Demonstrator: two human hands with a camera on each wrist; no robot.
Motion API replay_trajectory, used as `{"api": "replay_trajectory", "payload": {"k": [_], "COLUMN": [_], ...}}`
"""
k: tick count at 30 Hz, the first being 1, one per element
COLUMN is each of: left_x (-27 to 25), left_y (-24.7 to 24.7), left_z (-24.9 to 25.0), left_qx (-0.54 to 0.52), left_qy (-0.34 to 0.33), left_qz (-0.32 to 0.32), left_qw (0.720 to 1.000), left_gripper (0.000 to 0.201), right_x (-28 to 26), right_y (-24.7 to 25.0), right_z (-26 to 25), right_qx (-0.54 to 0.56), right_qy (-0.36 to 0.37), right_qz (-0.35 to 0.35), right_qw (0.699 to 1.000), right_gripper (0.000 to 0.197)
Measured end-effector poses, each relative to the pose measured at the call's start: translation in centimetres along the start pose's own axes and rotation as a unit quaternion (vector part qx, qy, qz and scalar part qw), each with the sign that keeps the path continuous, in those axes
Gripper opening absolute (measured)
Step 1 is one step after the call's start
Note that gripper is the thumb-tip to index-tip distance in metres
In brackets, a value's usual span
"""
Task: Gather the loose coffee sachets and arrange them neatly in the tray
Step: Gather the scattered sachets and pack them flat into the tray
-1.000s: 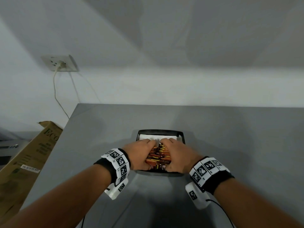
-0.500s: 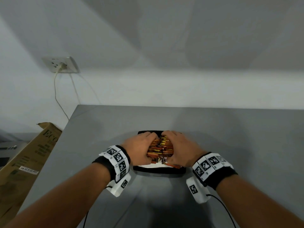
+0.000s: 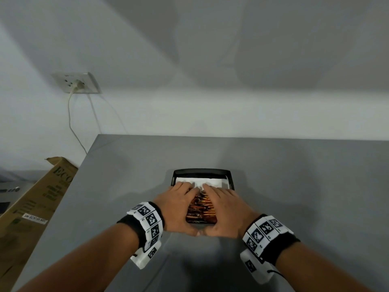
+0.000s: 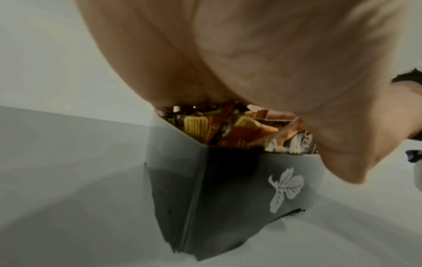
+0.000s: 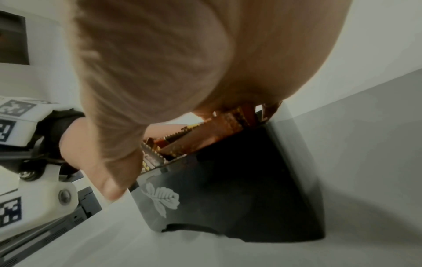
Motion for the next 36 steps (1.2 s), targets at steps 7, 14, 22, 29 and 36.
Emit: {"api": "replay_trajectory", "payload": {"k": [7,14,22,29,36], "left_x": [1.2,3.2,3.0,2.2,2.3], "left_y": [2.1,2.4,0.0,-0.2,-0.2], "left_z": [-1.4,-1.1,-0.4,0.0,0.0], "left_qx": [-0.087,-0.006,0.054,0.061,0.056], "left_qy": [0.050,0.060,0.050,0.054,0.056], "left_qz": [-0.008,-0.114,-0.074,-0.080,-0.091], "left_qw": [0.995,0.992,0.995,0.993,0.993], "left_gripper": [0.122,0.106,0.120,0.121,0.124], "right_x": [1.7,4.1,3.4,2.6,2.7], "right_y": [2.5,1.8,-0.1,-0.6,-0.6], "right_z": [0.8,1.5,1.5,1.4,1.5], "right_qx": [0.037,-0.080,-0.118,-0.094,-0.090], "right_qy": [-0.061,-0.102,-0.106,-0.108,-0.122], "right_qz": [0.019,-0.076,-0.051,-0.033,-0.042], "right_qw": [0.997,0.989,0.986,0.989,0.987], "right_gripper": [0.099,0.085,0.099,0.098,0.105]}}
Point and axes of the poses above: each hand's wrist, its own x-axis towards the middle knuckle, its own y-axis out of the back of the hand, z = x × y, the point moved 4 cm from there along x, towards the middle knuckle, and after that the axes turned 11 degrees about z, right-handed, at the moved point
